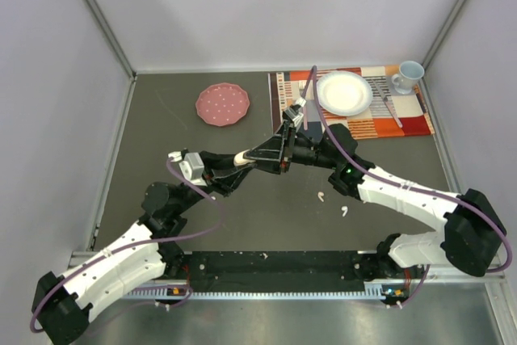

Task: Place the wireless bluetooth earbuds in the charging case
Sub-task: Pass from the right arm to the left

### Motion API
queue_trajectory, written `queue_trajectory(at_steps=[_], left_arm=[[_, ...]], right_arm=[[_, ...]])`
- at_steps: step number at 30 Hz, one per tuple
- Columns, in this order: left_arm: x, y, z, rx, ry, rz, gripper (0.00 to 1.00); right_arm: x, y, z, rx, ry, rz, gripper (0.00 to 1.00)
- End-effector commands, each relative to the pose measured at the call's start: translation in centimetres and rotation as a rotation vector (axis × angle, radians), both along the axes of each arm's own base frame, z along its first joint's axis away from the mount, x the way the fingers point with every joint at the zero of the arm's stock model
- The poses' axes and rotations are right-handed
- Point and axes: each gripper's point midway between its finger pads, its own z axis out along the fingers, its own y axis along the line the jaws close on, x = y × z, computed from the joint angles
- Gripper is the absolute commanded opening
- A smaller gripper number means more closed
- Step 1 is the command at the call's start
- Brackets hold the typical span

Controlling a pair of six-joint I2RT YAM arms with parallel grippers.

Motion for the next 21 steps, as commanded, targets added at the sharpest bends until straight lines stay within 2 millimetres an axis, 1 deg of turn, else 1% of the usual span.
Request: queue_trajectory(at_steps=[1,2,4,5,6,7,8,9,10,11,12,13,14,16,17,18,19,20,21], left_arm=[[-0.3,0.5,1.2,-0.035,-0.039,0.01,0.0],[-0.4,0.5,1.2,-0.034,-0.039,0.011,0.0],[-0.4,0.7,1.2,-0.034,-0.044,0.017,0.0],[-0.5,0.8,1.4,-0.036,-0.049,0.02,0.0],[-0.5,1.0,1.4,-0.038,-0.05,0.026,0.0],[-0.4,1.1,1.5,-0.042,-0.051,0.035,0.0],[-0.5,1.2,1.4,-0.046,-0.049,0.037,0.0],[-0.5,1.3,1.4,-0.048,-0.046,0.042,0.0],[-0.3,1.5,1.5,-0.055,-0.039,0.054,0.0],[-0.3,1.7,1.7,-0.07,-0.021,0.058,0.0],[-0.2,1.7,1.6,-0.065,-0.01,0.061,0.0],[-0.3,1.7,1.5,-0.062,-0.006,0.058,0.0],[-0.5,1.7,1.7,-0.063,-0.007,0.049,0.0],[-0.7,1.5,1.6,-0.056,-0.002,0.033,0.0],[-1.4,1.1,1.4,-0.038,-0.013,-0.011,0.0],[-1.8,0.8,1.5,-0.03,-0.031,-0.039,0.0],[-2.3,0.4,1.4,-0.017,-0.043,-0.071,0.0],[-2.8,-0.1,1.2,0.003,-0.057,-0.114,0.0],[-3.5,-0.5,1.1,0.019,-0.067,-0.161,0.0]], right_arm=[[0.2,-0.3,0.2,-0.007,-0.05,-0.024,0.47],[0.4,-0.6,-0.1,-0.029,-0.064,-0.043,0.57],[0.5,-0.8,-0.3,-0.052,-0.079,-0.066,0.64],[0.8,-1.2,-0.6,-0.079,-0.095,-0.095,0.71],[0.8,-1.4,-0.5,-0.089,-0.111,-0.112,0.73],[0.9,-1.6,-0.3,-0.096,-0.125,-0.125,0.77],[1.2,-2.1,-0.5,-0.123,-0.144,-0.157,0.81],[1.3,-2.3,-0.3,-0.131,-0.155,-0.175,0.83],[1.4,-2.6,-0.2,-0.143,-0.17,-0.19,0.84],[1.8,-3.0,-0.1,-0.17,-0.233,-0.226,0.85],[1.7,-3.5,-0.4,-0.208,-0.244,-0.236,0.85],[1.6,-3.8,0.4,-0.213,-0.281,-0.246,0.85],[1.8,-4.2,0.5,-0.24,-0.364,-0.261,0.86],[1.4,-4.9,1.2,-0.259,-0.443,-0.261,0.86],[1.4,-5.2,1.1,-0.285,-0.509,-0.265,0.86],[1.2,-5.8,1.3,-0.308,-0.538,-0.269,0.86],[1.3,-6.1,1.0,-0.338,-0.561,-0.273,0.86],[1.2,-6.5,1.0,-0.359,-0.635,-0.271,0.86],[0.9,-6.9,1.3,-0.366,-0.666,-0.271,0.86]])
